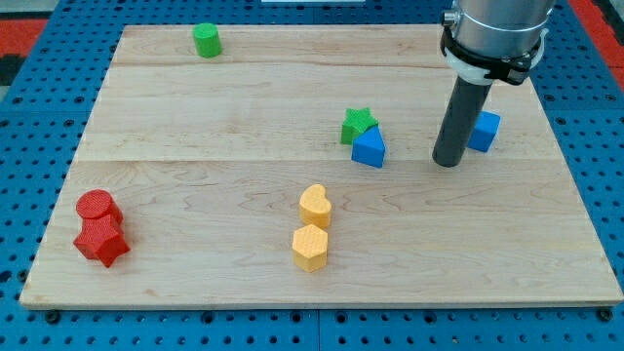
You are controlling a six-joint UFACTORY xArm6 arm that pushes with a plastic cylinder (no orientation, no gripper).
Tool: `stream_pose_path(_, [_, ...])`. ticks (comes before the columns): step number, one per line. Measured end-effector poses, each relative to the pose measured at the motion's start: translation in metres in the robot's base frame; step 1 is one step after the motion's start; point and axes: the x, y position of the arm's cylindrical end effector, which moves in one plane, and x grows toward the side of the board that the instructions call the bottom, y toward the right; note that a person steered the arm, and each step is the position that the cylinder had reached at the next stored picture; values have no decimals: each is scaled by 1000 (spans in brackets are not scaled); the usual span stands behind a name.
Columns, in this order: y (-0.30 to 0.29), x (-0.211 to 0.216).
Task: Point your arm at the center right
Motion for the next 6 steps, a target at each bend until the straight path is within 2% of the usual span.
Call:
stream_pose_path(3, [5,1])
stream_pose_path(4, [96,23])
stream_pose_path(5, [123,-3])
stream_pose_path(6, [124,-28])
